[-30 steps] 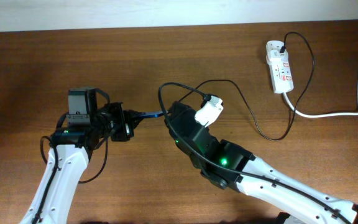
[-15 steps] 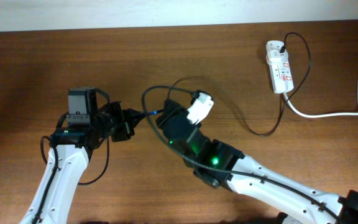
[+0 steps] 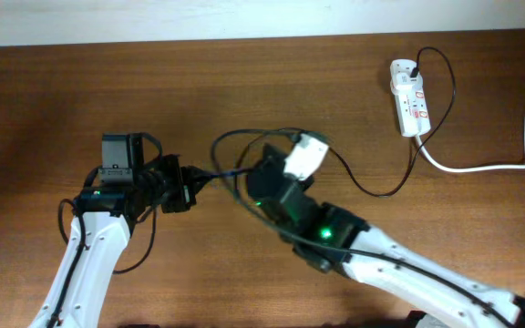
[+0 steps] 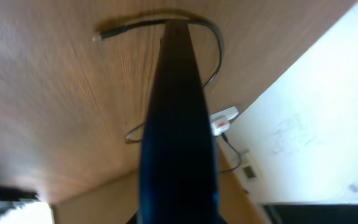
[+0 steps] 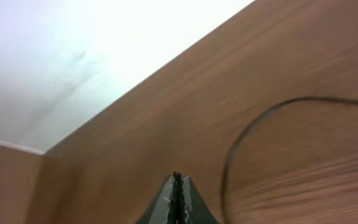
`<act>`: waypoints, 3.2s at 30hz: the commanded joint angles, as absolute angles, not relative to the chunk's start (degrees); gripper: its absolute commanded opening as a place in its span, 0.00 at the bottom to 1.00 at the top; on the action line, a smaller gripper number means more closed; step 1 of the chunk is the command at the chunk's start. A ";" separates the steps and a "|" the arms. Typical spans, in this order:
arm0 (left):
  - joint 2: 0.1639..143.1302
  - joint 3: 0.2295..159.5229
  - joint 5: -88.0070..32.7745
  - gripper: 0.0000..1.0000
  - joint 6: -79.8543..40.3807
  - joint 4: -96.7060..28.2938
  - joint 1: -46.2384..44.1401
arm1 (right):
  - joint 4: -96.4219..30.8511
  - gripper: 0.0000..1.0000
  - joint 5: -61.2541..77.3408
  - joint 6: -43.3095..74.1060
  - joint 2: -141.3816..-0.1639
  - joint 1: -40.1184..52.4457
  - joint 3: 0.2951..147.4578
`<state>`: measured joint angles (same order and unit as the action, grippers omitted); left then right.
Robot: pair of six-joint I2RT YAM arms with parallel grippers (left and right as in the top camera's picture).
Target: Plug charger to phone and switch on socket
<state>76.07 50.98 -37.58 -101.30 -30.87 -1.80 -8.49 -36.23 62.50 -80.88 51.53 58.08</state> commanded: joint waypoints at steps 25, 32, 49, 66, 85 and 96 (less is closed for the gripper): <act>74.76 52.23 -56.62 0.00 -20.71 -24.99 2.83 | -89.19 0.94 -0.64 32.16 -63.33 29.87 82.83; 71.18 53.39 -51.42 0.00 -13.63 -32.60 2.83 | -97.34 0.98 5.10 31.94 -64.49 29.91 97.58; 58.59 55.53 -37.21 0.00 -11.90 -42.35 2.83 | -88.75 0.95 -21.30 31.40 -84.47 28.67 104.73; 58.59 55.53 -34.85 0.00 -12.58 -43.42 2.83 | -61.32 0.04 16.71 -0.30 -126.69 18.02 104.73; 58.59 55.53 -32.93 0.00 -14.06 -43.40 2.83 | -48.73 0.66 15.46 -40.49 -132.46 22.76 105.01; 58.59 55.53 -32.05 0.00 -14.06 -44.38 2.83 | -46.33 0.76 14.79 -61.93 -132.14 20.84 107.92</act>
